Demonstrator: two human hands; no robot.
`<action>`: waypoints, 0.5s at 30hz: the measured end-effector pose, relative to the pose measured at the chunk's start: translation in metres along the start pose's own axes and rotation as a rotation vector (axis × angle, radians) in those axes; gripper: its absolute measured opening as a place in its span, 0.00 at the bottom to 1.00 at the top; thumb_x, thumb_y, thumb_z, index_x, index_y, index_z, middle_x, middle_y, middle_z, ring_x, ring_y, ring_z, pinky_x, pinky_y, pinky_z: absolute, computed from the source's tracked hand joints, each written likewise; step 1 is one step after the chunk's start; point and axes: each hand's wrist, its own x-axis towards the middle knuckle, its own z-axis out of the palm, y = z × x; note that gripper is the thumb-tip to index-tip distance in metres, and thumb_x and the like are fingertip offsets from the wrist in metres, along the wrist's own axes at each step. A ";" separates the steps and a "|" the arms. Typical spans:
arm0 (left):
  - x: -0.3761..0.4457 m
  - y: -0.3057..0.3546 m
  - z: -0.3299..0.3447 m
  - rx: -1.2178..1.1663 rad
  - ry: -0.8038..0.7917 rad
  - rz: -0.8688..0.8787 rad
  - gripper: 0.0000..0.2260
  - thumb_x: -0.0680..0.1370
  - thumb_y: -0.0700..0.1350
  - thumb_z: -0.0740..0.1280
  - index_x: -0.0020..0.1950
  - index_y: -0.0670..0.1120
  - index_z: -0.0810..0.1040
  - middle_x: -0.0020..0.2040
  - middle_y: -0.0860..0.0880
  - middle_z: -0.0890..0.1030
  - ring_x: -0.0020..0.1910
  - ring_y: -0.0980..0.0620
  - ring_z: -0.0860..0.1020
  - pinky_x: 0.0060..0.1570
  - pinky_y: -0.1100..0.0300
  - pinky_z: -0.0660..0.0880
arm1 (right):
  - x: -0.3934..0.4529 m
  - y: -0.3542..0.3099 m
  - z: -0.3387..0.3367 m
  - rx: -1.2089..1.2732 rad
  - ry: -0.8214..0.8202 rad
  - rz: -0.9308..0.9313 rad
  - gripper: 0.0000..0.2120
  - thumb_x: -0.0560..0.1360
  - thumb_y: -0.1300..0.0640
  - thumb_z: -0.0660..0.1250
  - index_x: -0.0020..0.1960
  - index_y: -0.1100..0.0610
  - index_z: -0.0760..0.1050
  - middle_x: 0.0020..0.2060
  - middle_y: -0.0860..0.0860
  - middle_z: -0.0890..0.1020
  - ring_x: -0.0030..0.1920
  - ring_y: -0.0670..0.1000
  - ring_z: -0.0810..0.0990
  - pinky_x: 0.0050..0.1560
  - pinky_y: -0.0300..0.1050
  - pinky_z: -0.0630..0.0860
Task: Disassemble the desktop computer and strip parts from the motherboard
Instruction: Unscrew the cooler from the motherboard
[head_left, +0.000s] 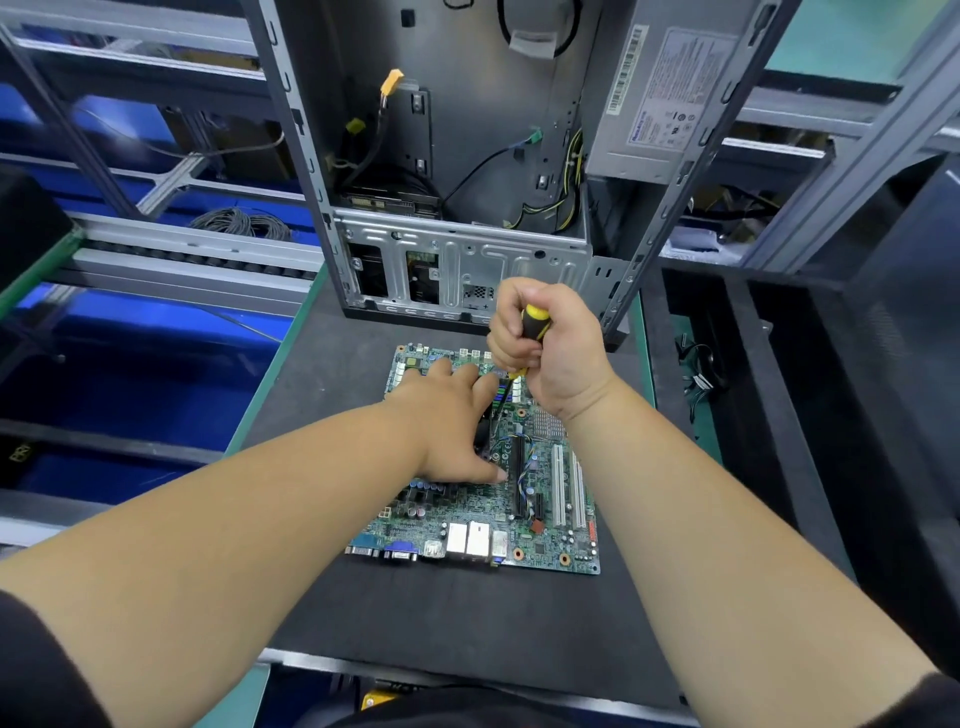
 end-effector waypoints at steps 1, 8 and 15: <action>0.000 0.000 -0.001 -0.002 -0.002 0.001 0.47 0.65 0.76 0.59 0.74 0.49 0.53 0.66 0.46 0.65 0.65 0.41 0.64 0.59 0.42 0.68 | 0.001 -0.001 -0.001 -0.007 -0.018 0.017 0.12 0.72 0.55 0.53 0.31 0.57 0.65 0.19 0.47 0.61 0.23 0.46 0.53 0.29 0.45 0.49; 0.001 -0.001 0.000 0.001 -0.014 -0.003 0.49 0.65 0.76 0.59 0.76 0.49 0.50 0.70 0.46 0.63 0.68 0.40 0.62 0.62 0.42 0.67 | -0.015 0.009 0.000 -0.168 0.295 -0.022 0.11 0.76 0.49 0.63 0.42 0.57 0.72 0.35 0.49 0.77 0.37 0.49 0.76 0.41 0.45 0.70; 0.002 -0.001 0.001 0.013 -0.007 -0.003 0.49 0.65 0.76 0.59 0.77 0.50 0.50 0.69 0.46 0.64 0.68 0.40 0.62 0.62 0.42 0.68 | -0.017 0.021 0.018 -0.177 0.341 -0.116 0.15 0.80 0.48 0.54 0.40 0.53 0.72 0.33 0.48 0.72 0.35 0.49 0.68 0.39 0.41 0.67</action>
